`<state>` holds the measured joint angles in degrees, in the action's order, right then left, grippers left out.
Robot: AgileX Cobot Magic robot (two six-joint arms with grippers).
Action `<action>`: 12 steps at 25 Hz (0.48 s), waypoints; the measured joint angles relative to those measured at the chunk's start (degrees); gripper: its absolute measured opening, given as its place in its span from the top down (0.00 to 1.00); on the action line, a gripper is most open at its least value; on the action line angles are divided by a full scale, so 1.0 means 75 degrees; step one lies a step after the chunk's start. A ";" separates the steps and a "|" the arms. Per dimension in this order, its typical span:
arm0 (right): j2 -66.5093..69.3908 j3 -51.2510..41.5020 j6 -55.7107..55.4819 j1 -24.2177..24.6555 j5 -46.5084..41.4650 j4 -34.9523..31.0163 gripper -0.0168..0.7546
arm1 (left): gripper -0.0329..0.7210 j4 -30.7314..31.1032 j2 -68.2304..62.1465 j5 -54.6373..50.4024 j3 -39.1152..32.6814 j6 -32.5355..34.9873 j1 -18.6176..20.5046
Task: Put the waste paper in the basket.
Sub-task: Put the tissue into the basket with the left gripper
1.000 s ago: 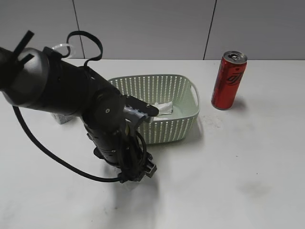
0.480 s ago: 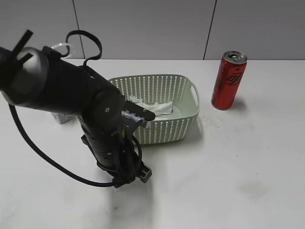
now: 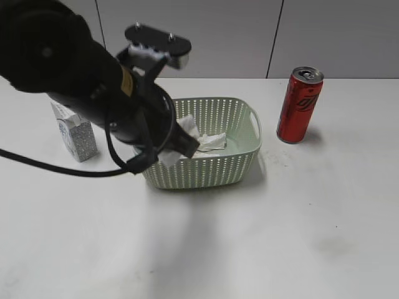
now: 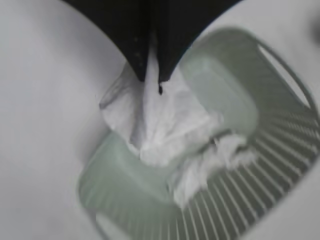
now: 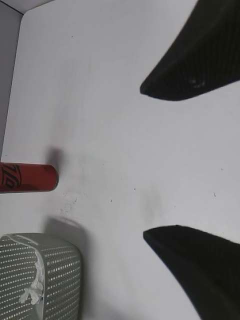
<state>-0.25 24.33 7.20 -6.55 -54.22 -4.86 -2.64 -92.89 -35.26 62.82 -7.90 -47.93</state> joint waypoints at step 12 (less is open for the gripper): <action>0.0000 0.0000 0.0009 0.0000 0.0000 0.0007 0.22 | 0.97 0.1821 -0.0726 0.4309 0.0000 0.0000 0.0832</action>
<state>-0.25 24.33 7.27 -6.55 -54.22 -4.81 11.02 -98.34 -2.95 62.82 -7.90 -41.69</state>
